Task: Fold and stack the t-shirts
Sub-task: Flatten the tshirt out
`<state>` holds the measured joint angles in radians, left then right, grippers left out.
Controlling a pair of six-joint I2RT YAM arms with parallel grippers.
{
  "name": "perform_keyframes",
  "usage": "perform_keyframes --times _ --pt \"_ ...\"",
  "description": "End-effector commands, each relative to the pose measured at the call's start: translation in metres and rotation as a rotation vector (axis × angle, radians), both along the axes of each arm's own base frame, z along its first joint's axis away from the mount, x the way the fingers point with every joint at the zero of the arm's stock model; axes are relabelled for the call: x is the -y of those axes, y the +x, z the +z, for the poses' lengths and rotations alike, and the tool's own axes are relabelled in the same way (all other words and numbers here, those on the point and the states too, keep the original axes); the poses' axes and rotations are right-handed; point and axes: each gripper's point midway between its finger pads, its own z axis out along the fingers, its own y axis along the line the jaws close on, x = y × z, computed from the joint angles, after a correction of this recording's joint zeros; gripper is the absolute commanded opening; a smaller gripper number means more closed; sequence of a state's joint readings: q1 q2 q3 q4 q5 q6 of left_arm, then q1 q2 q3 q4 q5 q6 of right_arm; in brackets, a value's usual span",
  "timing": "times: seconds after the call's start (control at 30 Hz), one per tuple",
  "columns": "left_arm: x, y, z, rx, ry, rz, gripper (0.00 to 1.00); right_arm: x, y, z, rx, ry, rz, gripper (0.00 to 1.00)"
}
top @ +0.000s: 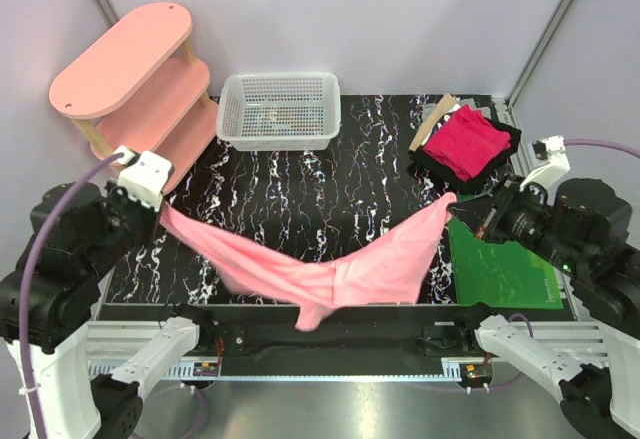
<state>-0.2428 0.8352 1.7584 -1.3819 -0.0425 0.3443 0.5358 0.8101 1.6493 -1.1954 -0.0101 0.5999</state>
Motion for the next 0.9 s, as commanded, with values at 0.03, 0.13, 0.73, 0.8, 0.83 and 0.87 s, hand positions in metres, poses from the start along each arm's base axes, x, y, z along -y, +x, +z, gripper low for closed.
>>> perform_keyframes --times 0.03,0.13,0.73,0.8,0.83,0.87 --pt "-0.001 0.005 -0.048 -0.153 0.053 0.005 0.00 -0.011 0.021 -0.020 -0.067 -0.019 -0.017 0.00" --pt "0.006 0.031 -0.052 -0.146 0.051 -0.001 0.00 -0.011 0.043 -0.031 -0.073 -0.068 -0.065 0.00" --pt "0.029 0.142 -0.004 -0.125 0.104 -0.019 0.00 -0.037 0.116 -0.039 -0.087 -0.189 -0.098 0.00" --pt "0.026 0.126 -0.037 -0.188 0.116 -0.029 0.00 -0.035 0.110 -0.050 -0.109 -0.185 -0.099 0.00" --pt "0.025 0.106 -0.035 -0.159 0.105 -0.050 0.00 -0.034 0.107 -0.053 -0.115 -0.183 -0.098 0.00" --pt "0.024 0.092 -0.066 -0.229 0.114 -0.065 0.00 -0.033 0.105 -0.056 -0.122 -0.183 -0.101 0.00"
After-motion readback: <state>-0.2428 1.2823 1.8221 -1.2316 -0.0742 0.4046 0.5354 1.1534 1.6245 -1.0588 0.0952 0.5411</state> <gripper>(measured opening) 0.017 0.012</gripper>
